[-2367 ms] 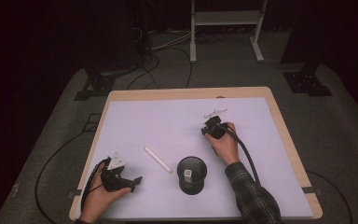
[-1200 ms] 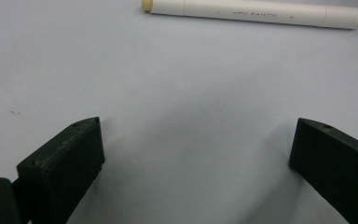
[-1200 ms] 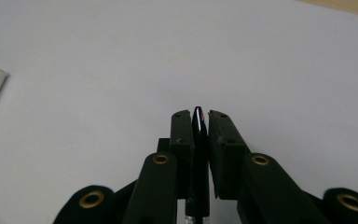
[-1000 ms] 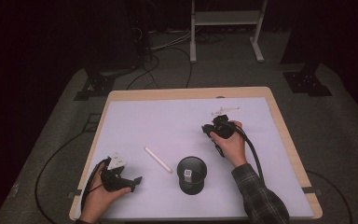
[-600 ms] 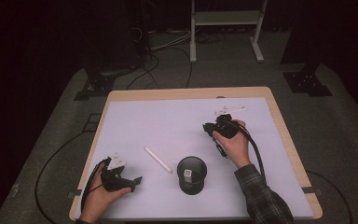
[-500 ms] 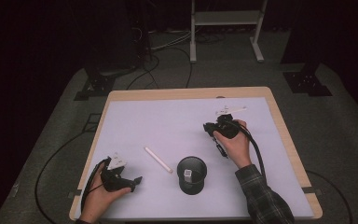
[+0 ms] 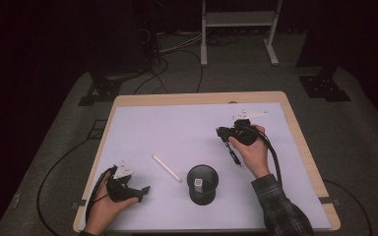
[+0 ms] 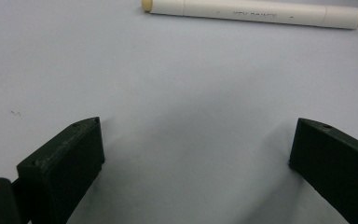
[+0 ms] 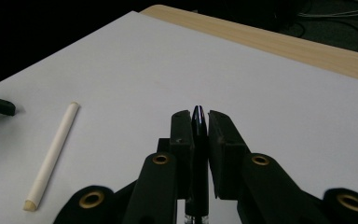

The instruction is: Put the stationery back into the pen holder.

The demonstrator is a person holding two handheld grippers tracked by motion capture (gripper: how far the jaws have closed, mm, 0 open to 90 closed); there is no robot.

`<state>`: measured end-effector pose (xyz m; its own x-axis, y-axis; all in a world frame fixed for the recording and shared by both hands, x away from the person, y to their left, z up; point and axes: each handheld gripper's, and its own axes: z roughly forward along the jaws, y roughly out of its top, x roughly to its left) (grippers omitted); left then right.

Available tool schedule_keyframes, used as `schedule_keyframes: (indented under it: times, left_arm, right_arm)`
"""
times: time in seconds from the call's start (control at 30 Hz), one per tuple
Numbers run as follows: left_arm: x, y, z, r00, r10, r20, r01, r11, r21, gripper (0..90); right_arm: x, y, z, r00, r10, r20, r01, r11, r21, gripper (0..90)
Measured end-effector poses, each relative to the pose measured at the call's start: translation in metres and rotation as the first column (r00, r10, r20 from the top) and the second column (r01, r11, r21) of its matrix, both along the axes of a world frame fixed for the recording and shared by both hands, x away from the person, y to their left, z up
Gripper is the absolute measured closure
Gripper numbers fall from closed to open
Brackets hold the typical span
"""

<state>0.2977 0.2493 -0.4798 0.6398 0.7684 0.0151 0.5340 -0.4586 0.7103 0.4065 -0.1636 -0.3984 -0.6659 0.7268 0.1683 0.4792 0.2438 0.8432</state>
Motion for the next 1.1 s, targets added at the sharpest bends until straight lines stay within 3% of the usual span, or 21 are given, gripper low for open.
schedule_keyframes:
  times: [0.6, 1.1]
  left_arm:
    - [0.0, 0.0, 0.0, 1.0, 0.0, 0.0, 0.0, 1.0, 0.0, 2.0]
    - [0.0, 0.0, 0.0, 1.0, 0.001, 0.0, -0.001, 1.0, -0.003, 2.0]
  right_arm:
    - [-0.013, -0.004, 0.019, 0.9989, 0.029, 0.036, -0.03, 0.998, 0.054, 79.7]
    - [-0.032, 0.004, 0.043, 0.9915, 0.082, 0.102, -0.091, 0.992, 0.089, 79.7]
